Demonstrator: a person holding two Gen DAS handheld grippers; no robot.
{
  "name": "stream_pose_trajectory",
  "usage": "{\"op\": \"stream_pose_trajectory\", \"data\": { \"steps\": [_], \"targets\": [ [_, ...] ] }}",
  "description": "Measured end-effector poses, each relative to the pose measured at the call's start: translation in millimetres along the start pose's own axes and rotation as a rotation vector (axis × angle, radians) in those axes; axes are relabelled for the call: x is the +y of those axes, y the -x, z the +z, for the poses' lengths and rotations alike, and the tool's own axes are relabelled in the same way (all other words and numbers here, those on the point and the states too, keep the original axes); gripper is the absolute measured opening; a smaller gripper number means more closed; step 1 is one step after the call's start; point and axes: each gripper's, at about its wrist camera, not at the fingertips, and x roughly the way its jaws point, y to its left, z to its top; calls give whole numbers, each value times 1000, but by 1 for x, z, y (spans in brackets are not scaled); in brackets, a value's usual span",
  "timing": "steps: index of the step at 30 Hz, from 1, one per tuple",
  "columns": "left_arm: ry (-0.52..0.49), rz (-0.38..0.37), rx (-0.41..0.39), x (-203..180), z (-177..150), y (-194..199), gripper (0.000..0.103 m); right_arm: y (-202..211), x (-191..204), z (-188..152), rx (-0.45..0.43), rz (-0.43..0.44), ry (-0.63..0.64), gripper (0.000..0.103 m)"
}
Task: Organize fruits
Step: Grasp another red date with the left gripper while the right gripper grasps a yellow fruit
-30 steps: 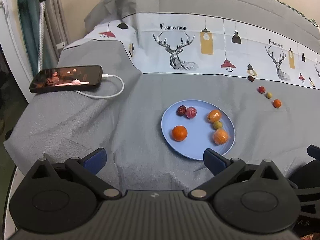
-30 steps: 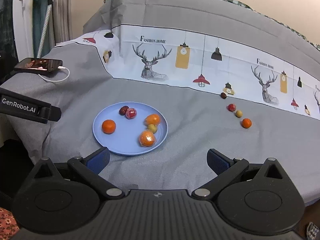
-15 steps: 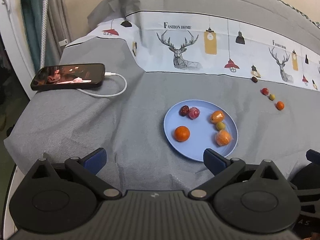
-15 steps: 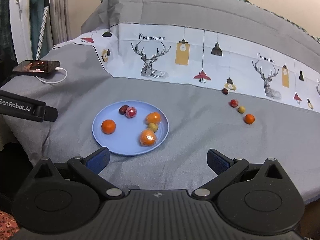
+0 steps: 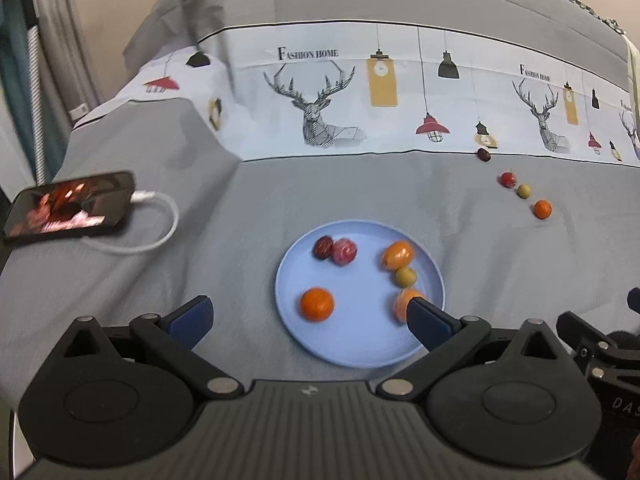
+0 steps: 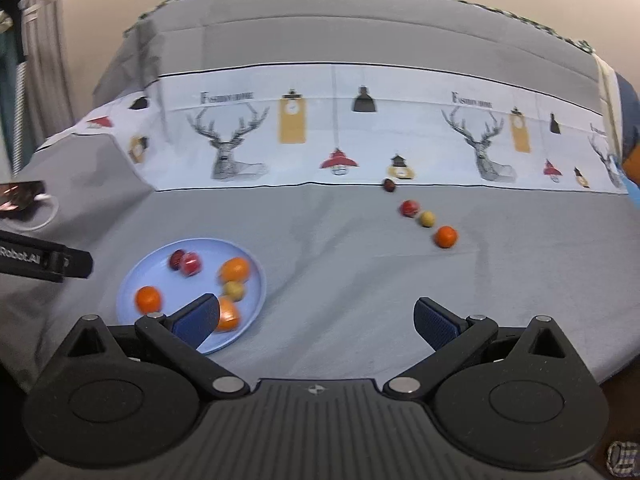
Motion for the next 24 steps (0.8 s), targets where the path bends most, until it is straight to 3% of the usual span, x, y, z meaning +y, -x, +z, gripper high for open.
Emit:
{"op": "stream_pose_trajectory", "data": {
  "steps": [5, 16, 24],
  "targets": [
    [29, -25, -5, -9, 26, -13, 103, -19, -20, 17, -14, -43, -22, 102],
    [-6, -78, 22, -61, 82, -65, 103, -64, -69, 44, -62, -125, -76, 102],
    [-112, -148, 41, -127, 136, -128, 103, -154, -132, 50, 20, -226, -234, 102]
  ]
}}
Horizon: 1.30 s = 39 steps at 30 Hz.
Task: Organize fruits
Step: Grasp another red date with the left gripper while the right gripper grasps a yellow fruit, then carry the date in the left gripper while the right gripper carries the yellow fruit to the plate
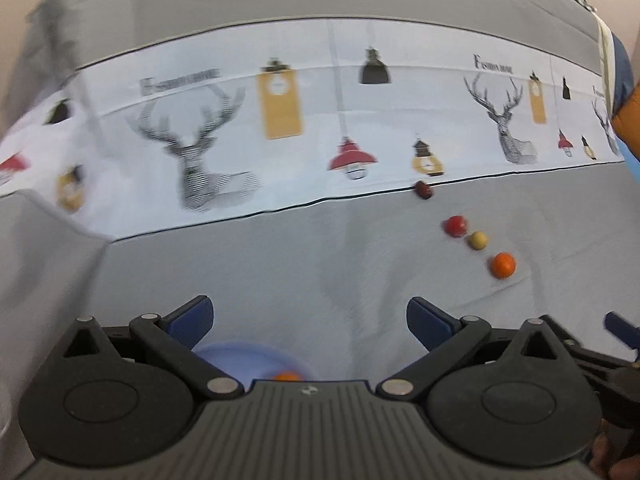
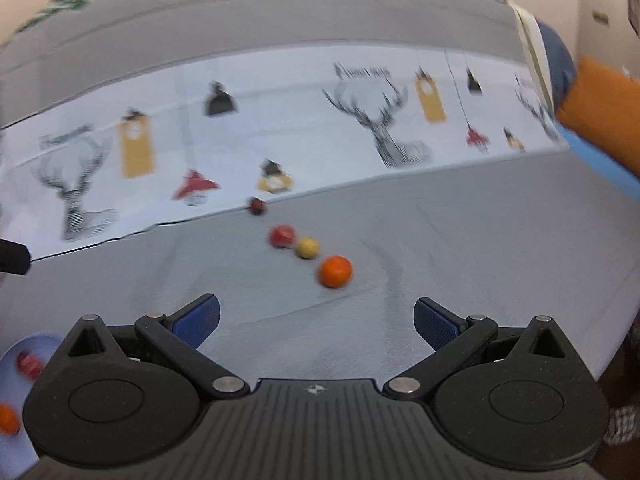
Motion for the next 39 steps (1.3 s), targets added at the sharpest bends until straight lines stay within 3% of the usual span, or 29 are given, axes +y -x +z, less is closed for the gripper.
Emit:
{"op": "stream_pose_trajectory", "data": {
  "steps": [6, 11, 15, 17, 19, 21, 22, 23, 24, 25, 27, 30, 34, 39],
  "targets": [
    [-72, -54, 22, -44, 45, -82, 103, -92, 0, 20, 26, -86, -53, 102],
    [-121, -89, 53, -71, 81, -150, 103, -160, 17, 33, 43, -38, 24, 101],
    [-147, -114, 67, -92, 106, -202, 103, -192, 20, 36, 93, -33, 151, 86],
    [-142, -136, 89, -103, 115, -226, 103, -203, 10, 35, 130, 8, 104, 73],
    [-145, -146, 103, -115, 121, -248, 103, -203, 8, 35, 118, 39, 89, 67],
    [-156, -137, 111, -126, 124, -262, 103, -202, 15, 33, 99, 78, 126, 45],
    [-162, -131, 120, -131, 125, -269, 103, -201, 18, 31, 91, 86, 138, 41],
    [-169, -124, 133, -136, 127, -275, 99, -200, 18, 30, 82, 107, 142, 28],
    [-185, -119, 141, -141, 127, -280, 67, -199, 17, 30, 72, 106, 127, 29],
    [-225, -123, 161, -146, 128, -284, 47, -196, 13, 31, 56, 97, 108, 29],
    [-244, -135, 142, -148, 129, -280, 22, -190, 4, 32, -7, 39, 76, 29],
    [-245, -159, 115, -143, 128, -262, 23, -183, -11, 35, -86, -26, 5, 29],
    [-194, -148, 82, -122, 119, -220, 23, -173, -16, 34, -156, -33, -24, 29],
    [-116, -103, 84, -79, 79, -140, 23, -142, -13, 40, -265, -58, -14, 28]
  ]
}}
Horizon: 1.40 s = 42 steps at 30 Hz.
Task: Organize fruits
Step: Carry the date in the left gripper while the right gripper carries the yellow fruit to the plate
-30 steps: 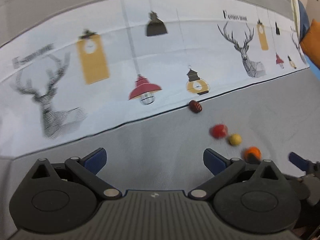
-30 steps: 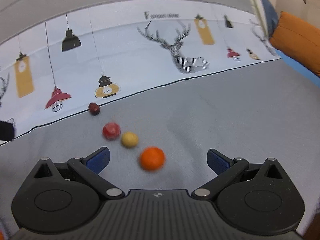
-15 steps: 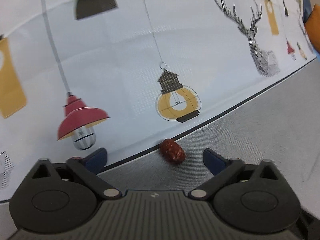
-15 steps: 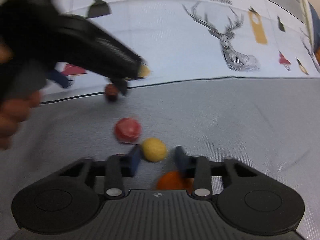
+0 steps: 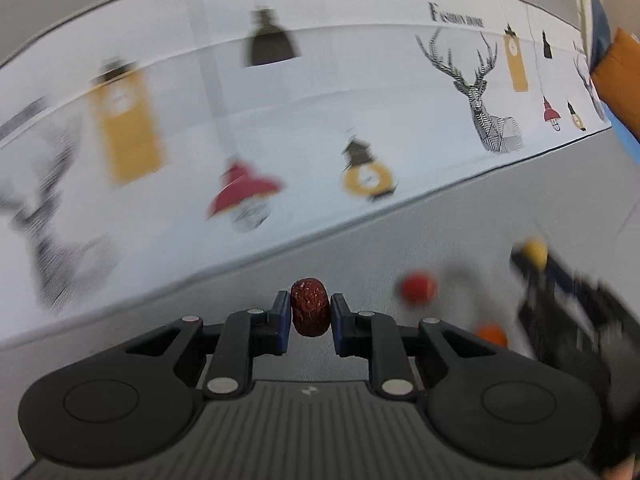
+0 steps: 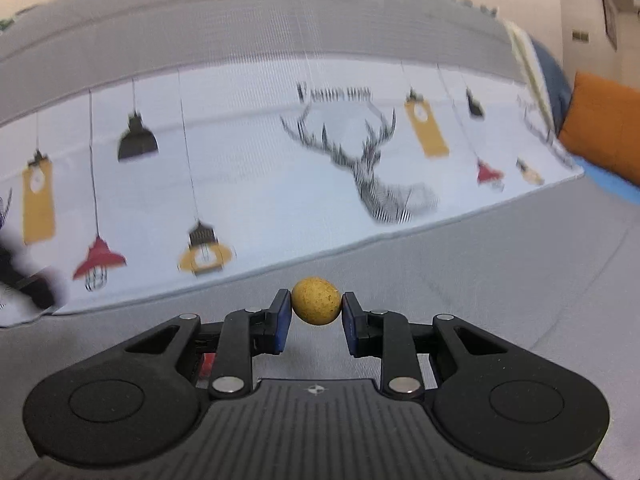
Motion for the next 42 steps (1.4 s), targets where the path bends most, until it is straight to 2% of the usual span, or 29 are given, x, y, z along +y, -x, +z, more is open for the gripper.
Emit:
{"op": "stream_pose_trajectory", "data": {
  "steps": [3, 7, 10, 15, 17, 21, 25, 30, 38, 42],
  "targets": [
    [45, 30, 13, 22, -38, 56, 23, 38, 4, 20, -62, -15, -15, 29],
    [61, 67, 5, 42, -87, 130, 23, 119, 8, 32, -80, 119, -12, 29],
    [83, 82, -11, 53, -123, 179, 23, 189, 15, 26, -21, 265, 6, 29],
    [120, 94, -42, 69, -184, 241, 23, 281, 37, 8, 122, 473, 40, 29],
    [138, 105, -53, 77, -209, 259, 23, 315, 51, -2, 152, 540, 85, 29],
    [176, 134, -79, 92, -261, 291, 23, 371, 76, -12, 151, 610, 193, 29],
    [232, 126, -126, 103, -304, 319, 23, 412, 94, -15, 125, 653, 278, 29],
    [286, 119, -169, 107, -336, 338, 23, 448, 107, -22, 103, 676, 370, 29],
    [330, 58, -224, 114, -351, 351, 23, 464, 120, -25, 95, 656, 420, 29],
    [344, 66, -228, 123, -354, 355, 23, 465, 124, -25, 106, 668, 405, 29]
  ]
}}
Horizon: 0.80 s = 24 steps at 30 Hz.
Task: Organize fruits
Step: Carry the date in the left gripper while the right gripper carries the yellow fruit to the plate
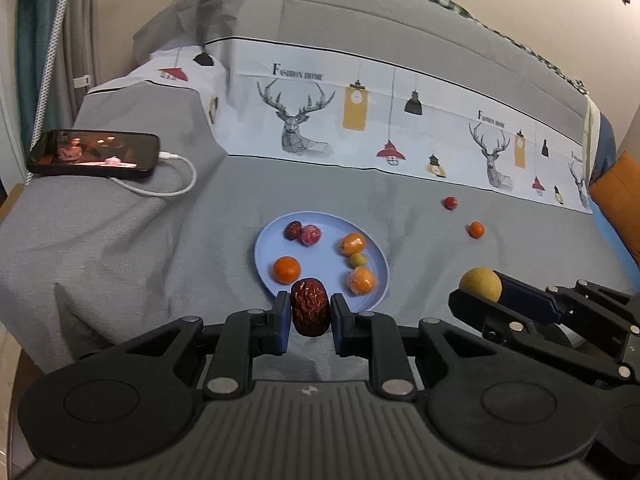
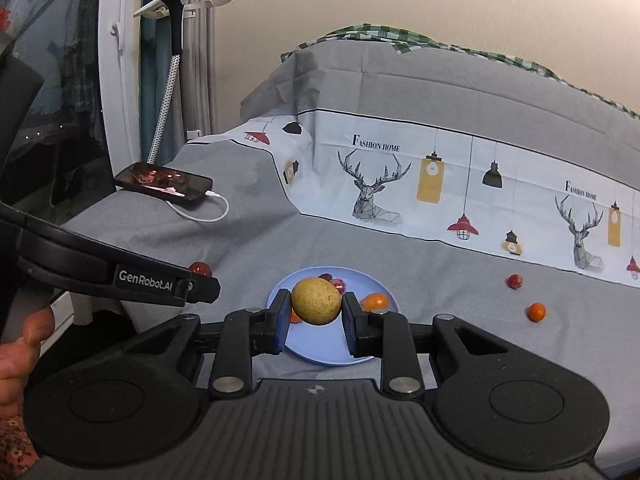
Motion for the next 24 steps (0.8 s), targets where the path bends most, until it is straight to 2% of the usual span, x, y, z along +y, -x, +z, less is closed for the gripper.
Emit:
{"op": "stream_pose_trajectory", "data": {
  "steps": [9, 24],
  "targets": [
    [24, 47, 10, 18, 6, -9, 23, -8, -6, 1, 19, 0, -18, 29],
    [-20, 78, 2, 5, 6, -16, 23, -22, -14, -4, 35, 6, -46, 29]
  ]
}}
